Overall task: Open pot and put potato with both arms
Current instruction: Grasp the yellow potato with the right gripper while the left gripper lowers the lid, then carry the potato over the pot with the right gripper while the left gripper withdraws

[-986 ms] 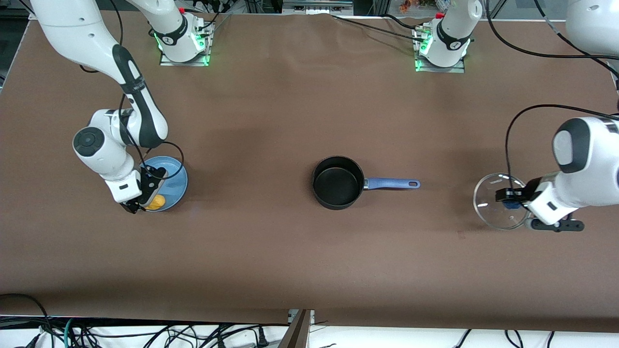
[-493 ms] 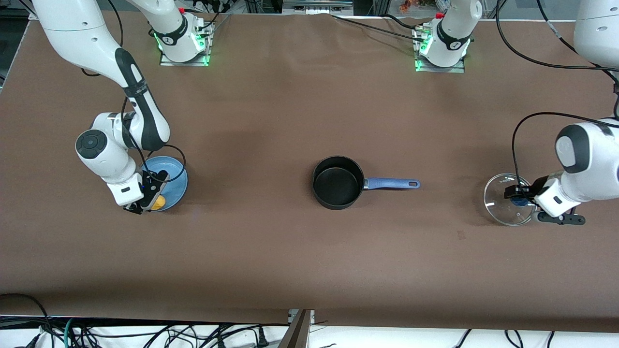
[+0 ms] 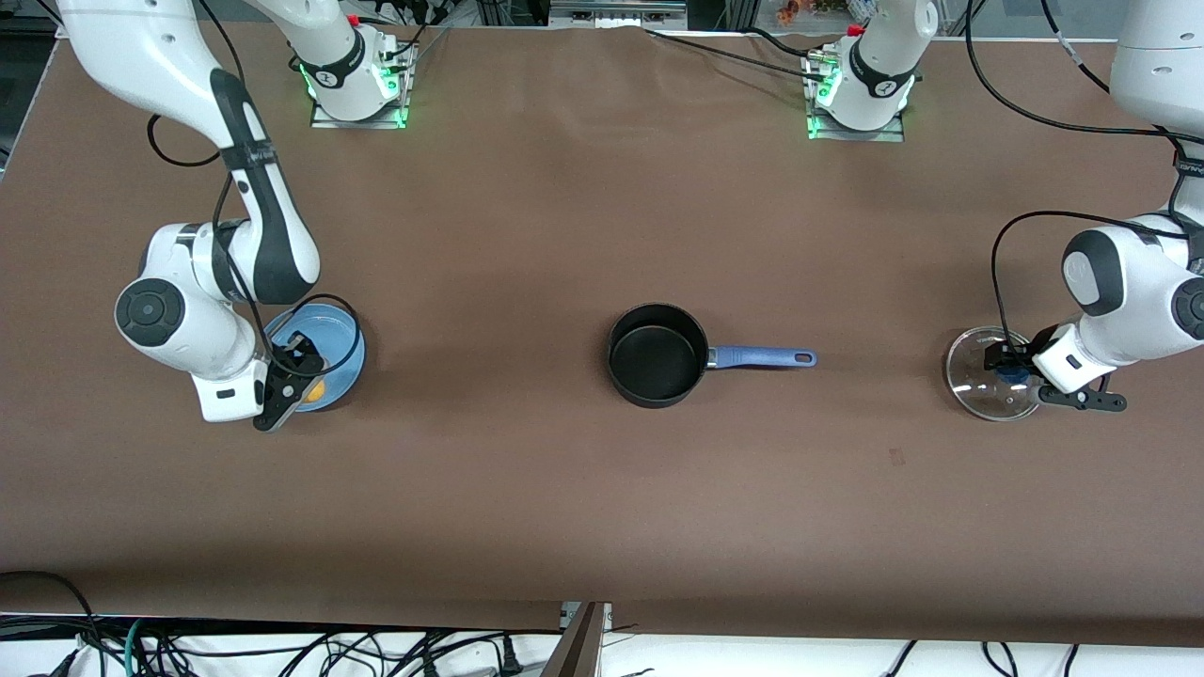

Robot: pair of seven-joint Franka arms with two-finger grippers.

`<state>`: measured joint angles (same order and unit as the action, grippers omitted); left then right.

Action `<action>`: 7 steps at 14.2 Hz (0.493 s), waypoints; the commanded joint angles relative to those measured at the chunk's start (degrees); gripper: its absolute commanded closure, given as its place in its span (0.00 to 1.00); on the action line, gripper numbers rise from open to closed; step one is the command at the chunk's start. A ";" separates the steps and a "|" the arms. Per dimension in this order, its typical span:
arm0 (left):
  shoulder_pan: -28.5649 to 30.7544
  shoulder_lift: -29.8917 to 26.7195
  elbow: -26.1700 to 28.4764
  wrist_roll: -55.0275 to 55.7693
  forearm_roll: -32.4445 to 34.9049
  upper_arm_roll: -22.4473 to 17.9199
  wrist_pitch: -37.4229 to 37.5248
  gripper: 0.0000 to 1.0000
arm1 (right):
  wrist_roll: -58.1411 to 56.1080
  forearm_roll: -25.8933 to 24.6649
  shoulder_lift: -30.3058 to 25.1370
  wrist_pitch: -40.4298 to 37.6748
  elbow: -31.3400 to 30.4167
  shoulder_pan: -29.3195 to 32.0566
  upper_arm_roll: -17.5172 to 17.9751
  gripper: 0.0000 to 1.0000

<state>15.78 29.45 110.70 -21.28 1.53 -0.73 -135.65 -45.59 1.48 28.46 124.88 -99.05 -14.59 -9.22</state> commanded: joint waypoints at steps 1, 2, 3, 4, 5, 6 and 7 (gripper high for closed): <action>0.31 -2.20 1.11 -1.40 -0.39 0.12 -0.41 0.08 | 17.56 3.07 -0.43 -12.60 8.31 -0.44 4.10 1.00; 0.31 -2.46 -0.55 -1.14 -0.39 0.20 1.08 0.00 | 24.69 5.44 -0.25 -16.65 11.56 -0.70 5.43 1.00; 0.13 -2.55 -3.27 -0.61 -0.65 0.38 5.36 0.00 | 31.46 8.07 0.36 -19.21 14.12 -1.32 7.01 1.00; -0.39 -2.82 -6.43 -0.26 -1.78 0.73 9.92 0.00 | 37.18 10.54 0.37 -19.23 14.49 -2.10 8.85 1.00; -1.00 -3.77 -9.59 0.70 -2.67 0.73 15.01 0.00 | 42.63 12.65 0.89 -18.97 14.58 -2.98 10.43 1.00; -2.40 -5.35 -11.88 2.97 -2.76 0.73 19.24 0.00 | 48.00 13.19 1.59 -18.19 14.76 -4.73 12.28 1.00; -4.16 -7.89 -12.78 5.52 -2.50 0.64 22.42 0.00 | 54.23 13.02 2.03 -15.48 14.93 -7.71 12.90 1.00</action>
<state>14.72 25.84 101.02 -19.70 -0.33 0.24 -120.53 -1.83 13.40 28.04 107.53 -86.14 -18.48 2.03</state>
